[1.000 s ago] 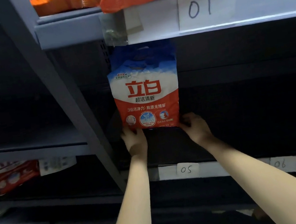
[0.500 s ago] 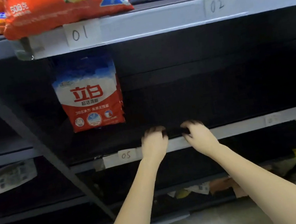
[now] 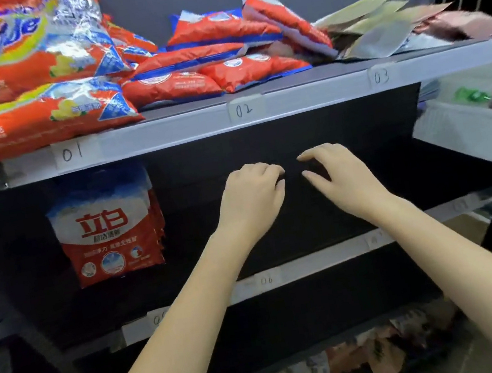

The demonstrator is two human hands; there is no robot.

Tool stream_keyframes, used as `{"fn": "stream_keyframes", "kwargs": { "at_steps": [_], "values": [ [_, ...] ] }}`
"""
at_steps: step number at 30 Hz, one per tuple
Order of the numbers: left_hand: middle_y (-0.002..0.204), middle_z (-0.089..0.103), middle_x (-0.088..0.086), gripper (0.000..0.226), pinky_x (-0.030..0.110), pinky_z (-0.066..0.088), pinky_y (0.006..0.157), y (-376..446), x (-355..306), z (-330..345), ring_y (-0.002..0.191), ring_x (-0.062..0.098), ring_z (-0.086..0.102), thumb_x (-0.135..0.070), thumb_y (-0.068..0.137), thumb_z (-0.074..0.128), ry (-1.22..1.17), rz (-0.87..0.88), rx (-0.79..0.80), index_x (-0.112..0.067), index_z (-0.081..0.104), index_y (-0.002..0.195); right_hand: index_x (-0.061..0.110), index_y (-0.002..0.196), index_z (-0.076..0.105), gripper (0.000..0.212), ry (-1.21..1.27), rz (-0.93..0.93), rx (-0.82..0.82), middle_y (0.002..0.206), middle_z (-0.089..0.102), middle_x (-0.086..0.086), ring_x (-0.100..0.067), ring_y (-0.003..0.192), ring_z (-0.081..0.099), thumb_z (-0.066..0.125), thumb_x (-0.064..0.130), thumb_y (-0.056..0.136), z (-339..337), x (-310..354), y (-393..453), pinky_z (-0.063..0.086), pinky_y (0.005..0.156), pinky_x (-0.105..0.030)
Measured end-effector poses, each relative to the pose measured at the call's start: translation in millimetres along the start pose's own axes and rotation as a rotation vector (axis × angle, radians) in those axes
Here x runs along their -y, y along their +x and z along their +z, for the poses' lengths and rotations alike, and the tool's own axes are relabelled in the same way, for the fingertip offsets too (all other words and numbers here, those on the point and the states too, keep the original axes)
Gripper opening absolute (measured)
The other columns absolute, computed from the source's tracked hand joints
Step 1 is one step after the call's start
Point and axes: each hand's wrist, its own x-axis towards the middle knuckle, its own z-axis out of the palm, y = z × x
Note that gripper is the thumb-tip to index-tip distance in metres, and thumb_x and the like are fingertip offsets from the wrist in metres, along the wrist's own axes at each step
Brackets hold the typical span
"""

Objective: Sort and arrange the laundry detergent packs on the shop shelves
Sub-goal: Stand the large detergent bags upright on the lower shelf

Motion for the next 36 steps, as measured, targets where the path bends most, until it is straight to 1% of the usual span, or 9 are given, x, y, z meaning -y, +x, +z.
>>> {"fn": "stream_keyframes", "kwargs": {
  "at_steps": [7,13,17,22,26,29,32,33,36],
  "values": [
    [0.106,0.068,0.011,0.032,0.042,0.045,0.080,91.6,20.6,-52.7,0.097,0.031,0.061,-0.026,0.092,0.046,0.062,0.079,-0.193,-0.008,0.066,0.109,0.008,0.121,0.057,0.030,-0.043,-0.105,-0.183,0.121,0.058,-0.007,-0.023,0.118,0.048,0.056,0.018,0.093,-53.8,-4.5,84.6,0.030,0.097,-0.023],
    [0.121,0.060,0.007,0.033,0.039,0.039,0.088,171.5,69.3,-67.2,0.114,0.028,0.051,-0.032,0.098,0.042,0.173,-0.060,-0.090,-0.015,0.059,0.121,0.005,0.116,0.060,0.028,-0.118,-0.121,-0.242,0.116,0.060,-0.013,-0.028,0.111,0.050,0.056,0.017,0.092,-68.2,-24.3,171.2,0.033,0.090,-0.024],
    [0.120,0.060,0.007,0.031,0.033,0.039,0.081,224.7,90.0,-68.3,0.112,0.026,0.052,-0.028,0.097,0.041,0.157,-0.098,-0.061,-0.016,0.061,0.116,0.005,0.117,0.059,0.029,-0.181,-0.059,-0.220,0.116,0.058,-0.015,-0.032,0.113,0.047,0.056,0.019,0.092,-68.2,-47.5,225.5,0.035,0.093,-0.034],
    [0.120,0.062,0.011,0.034,0.034,0.041,0.085,288.6,91.5,-60.2,0.112,0.031,0.053,-0.028,0.097,0.039,0.090,-0.181,-0.023,-0.011,0.061,0.116,0.006,0.123,0.054,0.040,-0.261,0.051,-0.184,0.125,0.055,-0.014,-0.030,0.120,0.045,0.057,0.027,0.089,-70.8,-81.1,267.5,0.033,0.098,-0.033],
    [0.120,0.061,0.015,0.035,0.030,0.037,0.078,333.2,82.6,-54.6,0.110,0.032,0.054,-0.027,0.096,0.041,-0.017,-0.327,0.017,-0.005,0.057,0.118,0.009,0.124,0.053,0.049,-0.235,0.083,0.001,0.129,0.053,-0.012,-0.028,0.122,0.046,0.049,0.038,0.085,-71.1,-99.3,285.5,0.036,0.102,-0.036],
    [0.109,0.064,0.010,0.034,0.023,0.044,0.066,351.8,69.0,-46.1,0.081,0.025,0.061,-0.023,0.100,0.041,-0.194,-0.453,0.187,0.000,0.058,0.118,0.012,0.127,0.052,0.041,-0.188,0.024,0.041,0.130,0.054,-0.009,-0.025,0.119,0.049,0.056,0.026,0.088,-73.2,-114.2,293.3,0.039,0.100,-0.034],
    [0.114,0.061,0.006,0.038,0.026,0.040,0.078,368.4,61.0,-32.8,0.097,0.026,0.058,-0.027,0.102,0.036,-0.317,-0.546,0.252,-0.003,0.050,0.128,0.012,0.127,0.052,0.041,-0.147,-0.032,0.007,0.129,0.055,-0.008,-0.025,0.117,0.051,0.059,0.025,0.089,-70.0,-128.0,293.4,0.039,0.096,-0.033],
    [0.111,0.065,0.005,0.041,0.027,0.034,0.080,372.2,61.2,-31.3,0.097,0.025,0.056,-0.031,0.101,0.037,-0.345,-0.568,0.236,-0.006,0.046,0.132,0.013,0.128,0.051,0.042,-0.138,-0.041,-0.005,0.130,0.054,-0.008,-0.024,0.118,0.050,0.058,0.026,0.089,-67.2,-132.0,292.7,0.038,0.095,-0.032],
    [0.059,0.070,-0.004,0.059,0.032,0.040,0.097,381.3,67.3,-26.3,0.075,0.017,0.062,-0.048,0.090,0.054,-0.477,-0.680,0.294,-0.015,0.039,0.136,0.015,0.130,0.049,0.044,-0.108,-0.073,-0.027,0.132,0.052,-0.007,-0.024,0.120,0.048,0.058,0.029,0.090,-61.1,-143.4,294.3,0.036,0.094,-0.029]
  ]
}}
